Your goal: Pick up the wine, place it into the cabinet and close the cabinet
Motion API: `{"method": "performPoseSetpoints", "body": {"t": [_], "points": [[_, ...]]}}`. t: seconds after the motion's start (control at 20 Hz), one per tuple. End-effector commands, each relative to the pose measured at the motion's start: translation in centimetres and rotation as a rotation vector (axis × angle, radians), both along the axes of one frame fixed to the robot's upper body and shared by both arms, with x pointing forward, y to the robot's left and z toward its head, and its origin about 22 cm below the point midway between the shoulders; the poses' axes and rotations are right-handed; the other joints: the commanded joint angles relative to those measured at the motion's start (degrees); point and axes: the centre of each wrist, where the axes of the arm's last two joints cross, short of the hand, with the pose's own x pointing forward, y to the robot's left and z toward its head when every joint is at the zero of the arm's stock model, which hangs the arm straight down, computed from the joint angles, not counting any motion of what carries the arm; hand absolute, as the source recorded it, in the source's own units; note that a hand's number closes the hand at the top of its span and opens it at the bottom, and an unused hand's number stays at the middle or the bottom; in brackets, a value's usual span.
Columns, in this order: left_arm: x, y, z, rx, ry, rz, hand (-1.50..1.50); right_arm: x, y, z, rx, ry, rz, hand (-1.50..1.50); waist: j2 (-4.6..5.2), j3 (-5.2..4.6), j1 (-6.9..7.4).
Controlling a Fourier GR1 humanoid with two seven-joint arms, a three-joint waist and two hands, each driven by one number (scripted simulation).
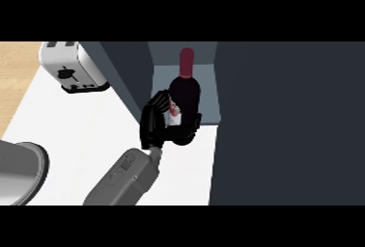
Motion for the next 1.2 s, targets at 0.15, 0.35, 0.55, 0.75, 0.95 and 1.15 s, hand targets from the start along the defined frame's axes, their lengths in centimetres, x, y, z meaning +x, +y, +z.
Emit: {"method": "performPoseSetpoints", "body": {"t": [0.15,0.35,0.55,0.75,0.95,1.15], "points": [[2.5,-0.2,-0.2,-0.053,0.021,0.063,1.5,-2.8,-1.3,2.2,0.073,-0.058,0.071,-1.5,0.27,0.02,-0.88],[3.4,0.7,-0.7,-0.075,0.033,0.045,1.5,-3.5,-0.9,2.2,0.076,-0.059,0.065,-1.5,0.01,0.03,0.2],[3.9,0.2,-1.0,-0.056,0.062,0.069,1.5,-3.9,-1.5,2.5,0.058,-0.037,0.062,-1.5,0.09,0.04,-0.52],[5.9,-0.5,1.5,-0.064,0.039,0.058,1.5,-4.1,-0.9,2.6,0.086,-0.043,0.065,-1.5,0.0,0.02,-0.14],[7.8,-0.3,2.5,-0.068,0.061,0.074,1.5,-3.3,-0.8,2.1,0.082,-0.047,0.076,-1.5,0.31,0.01,-0.48],[8.8,-0.7,4.2,-0.045,0.044,0.099,1.5,-2.6,-1.7,0.6,0.081,-0.038,0.028,-1.5,0.0,0.12,0.13]]}}
